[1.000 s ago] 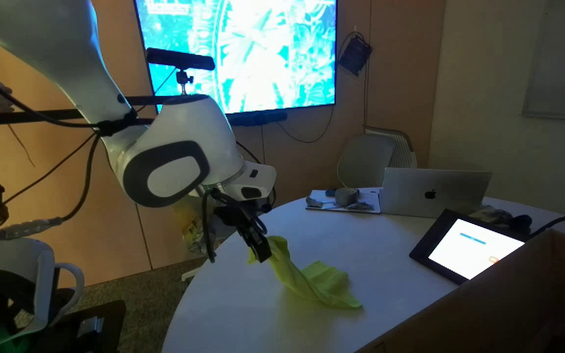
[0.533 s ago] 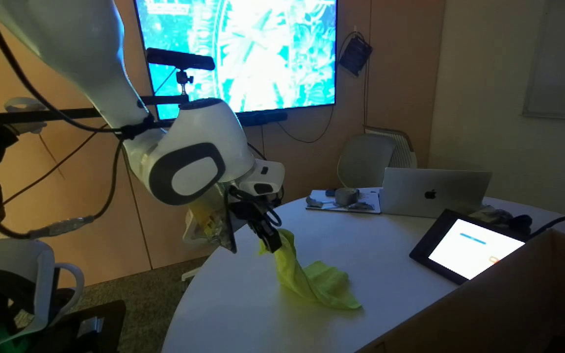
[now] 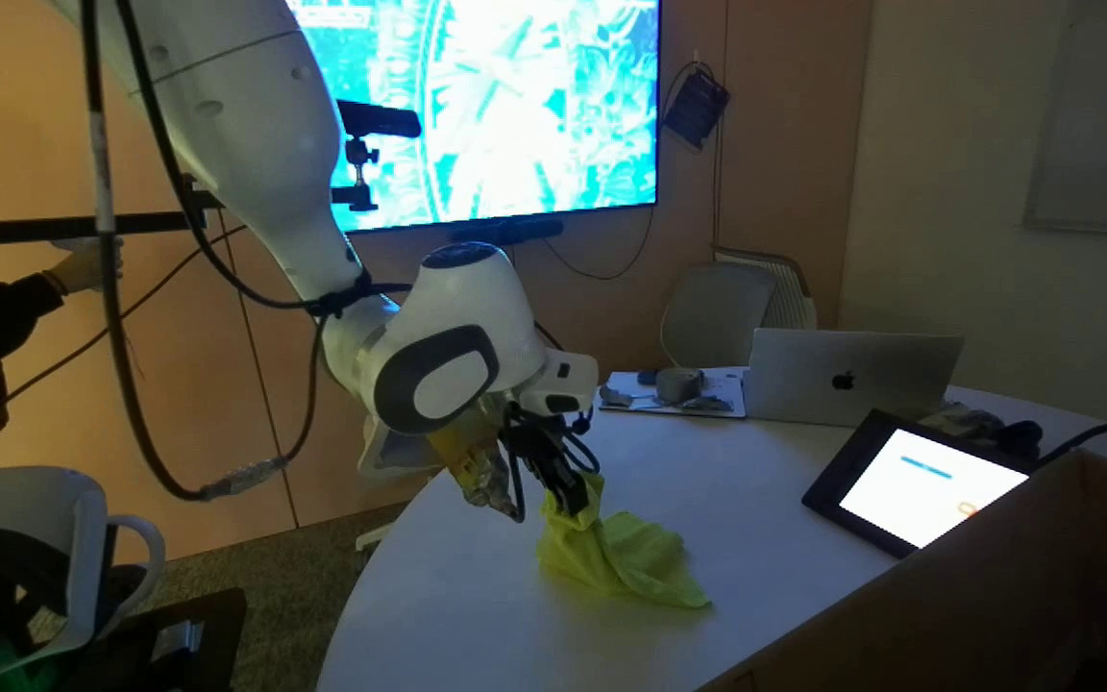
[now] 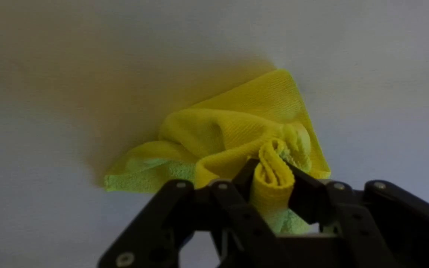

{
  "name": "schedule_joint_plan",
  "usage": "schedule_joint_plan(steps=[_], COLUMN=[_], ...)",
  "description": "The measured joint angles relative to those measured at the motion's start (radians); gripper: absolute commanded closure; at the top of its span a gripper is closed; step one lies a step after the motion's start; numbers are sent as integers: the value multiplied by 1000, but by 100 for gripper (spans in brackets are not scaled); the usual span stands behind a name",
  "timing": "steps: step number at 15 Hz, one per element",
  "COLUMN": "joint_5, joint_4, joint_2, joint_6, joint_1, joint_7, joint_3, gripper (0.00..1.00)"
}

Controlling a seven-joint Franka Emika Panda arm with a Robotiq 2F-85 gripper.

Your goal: Put the marker on the towel, then fold the towel, and then put the towel in the box

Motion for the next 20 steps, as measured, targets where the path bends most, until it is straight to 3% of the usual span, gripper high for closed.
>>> schedule_joint_plan(steps=[5, 8, 14, 15, 16, 17, 20], joint_5=[0, 0, 2, 2, 2, 2, 2], joint_4=[112, 172, 250, 262, 275, 289, 332], joint_2=[124, 181, 214, 214, 214, 215, 221], joint_6=[-1, -1, -6, -9, -15, -27, -60], joint_1=[10, 28, 36, 36, 36, 36, 37], joint_7=[30, 64, 90, 91, 93, 96, 110], joint_3=[-19, -51, -70, -72, -73, -73, -76], gripper=[90, 85, 94, 92, 68, 67, 44])
